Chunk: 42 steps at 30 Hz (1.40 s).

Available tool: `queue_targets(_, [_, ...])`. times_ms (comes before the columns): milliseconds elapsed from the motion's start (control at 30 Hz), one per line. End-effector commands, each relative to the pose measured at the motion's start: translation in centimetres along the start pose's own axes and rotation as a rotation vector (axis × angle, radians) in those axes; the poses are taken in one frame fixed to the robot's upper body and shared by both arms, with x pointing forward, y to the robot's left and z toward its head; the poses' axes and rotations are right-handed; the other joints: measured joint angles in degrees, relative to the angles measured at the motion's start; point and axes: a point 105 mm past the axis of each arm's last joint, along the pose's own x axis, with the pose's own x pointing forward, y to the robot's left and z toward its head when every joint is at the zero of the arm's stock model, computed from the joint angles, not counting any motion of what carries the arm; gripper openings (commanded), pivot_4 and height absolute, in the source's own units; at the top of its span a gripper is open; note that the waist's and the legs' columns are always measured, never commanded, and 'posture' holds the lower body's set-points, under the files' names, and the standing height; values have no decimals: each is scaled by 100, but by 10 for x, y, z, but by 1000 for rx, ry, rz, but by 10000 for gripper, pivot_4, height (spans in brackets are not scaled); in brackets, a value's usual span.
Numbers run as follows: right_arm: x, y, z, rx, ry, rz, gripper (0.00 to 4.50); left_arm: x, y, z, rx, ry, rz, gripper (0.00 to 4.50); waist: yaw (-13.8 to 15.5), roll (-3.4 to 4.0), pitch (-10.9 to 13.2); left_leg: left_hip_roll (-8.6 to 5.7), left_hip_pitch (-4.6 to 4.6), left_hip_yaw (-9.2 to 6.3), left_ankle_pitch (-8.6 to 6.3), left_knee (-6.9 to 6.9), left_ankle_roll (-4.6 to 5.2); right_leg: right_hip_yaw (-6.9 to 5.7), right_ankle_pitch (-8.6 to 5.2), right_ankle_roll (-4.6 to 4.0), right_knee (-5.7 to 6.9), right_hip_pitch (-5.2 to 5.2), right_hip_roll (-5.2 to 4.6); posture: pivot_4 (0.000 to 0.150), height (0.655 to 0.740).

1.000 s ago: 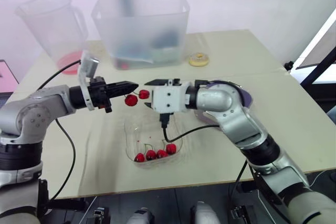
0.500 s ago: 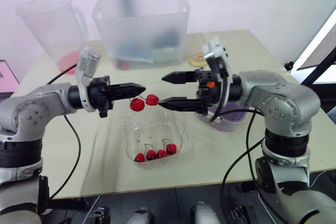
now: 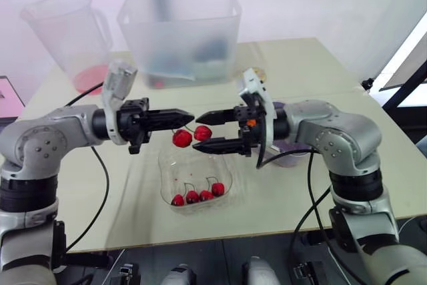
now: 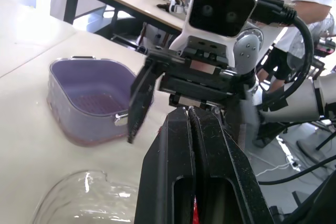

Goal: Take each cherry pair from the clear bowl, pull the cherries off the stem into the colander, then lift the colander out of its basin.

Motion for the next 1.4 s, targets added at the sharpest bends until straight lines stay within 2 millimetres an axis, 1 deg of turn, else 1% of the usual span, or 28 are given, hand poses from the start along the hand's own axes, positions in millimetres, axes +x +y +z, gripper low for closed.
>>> queue_targets(33, [-1,5,8,-44,-35,6,22026,0,-6,10,47,-1,-21,0,0,0,0,0,0,0,0,0,0,0,0,0,0,0,0,1500,7400])
queue_targets(367, [-2,6,-2,-70,11,4,22026,4,-9,7,49,-1,-39,0,0,0,0,-1,0,1,0,0,0,0,0,0,0,0,1,1500,7400])
queue_targets(667, [5,13,5,-67,-20,42,22026,5,-10,2,46,14,-36,0,1,0,0,-1,0,1,0,0,0,0,0,0,0,0,1,1500,7400])
queue_targets(767, [7,17,7,-65,-30,58,14114,5,-10,2,49,10,-33,0,2,0,0,0,0,1,0,0,0,0,0,0,0,0,1,1500,7400])
queue_targets(933, [7,20,6,-54,-20,71,14114,5,-11,1,52,9,-35,0,1,0,0,0,0,1,0,0,0,0,0,0,0,0,0,1500,7400])
queue_targets(1100, [4,20,-4,-45,31,73,14114,4,-12,2,54,11,-41,0,2,0,0,-1,0,1,0,0,0,0,0,0,0,0,1,1500,7400])
queue_targets(1233, [1,13,-16,-24,75,34,14114,5,-13,3,60,11,-44,0,5,-1,0,-2,0,1,0,1,0,0,0,0,0,1,0,1500,7400])
queue_targets(1400, [-4,7,-17,-14,63,1,14114,4,-13,3,61,8,-40,0,3,-1,-1,-2,0,2,0,1,0,0,0,0,0,0,1,1500,7400])
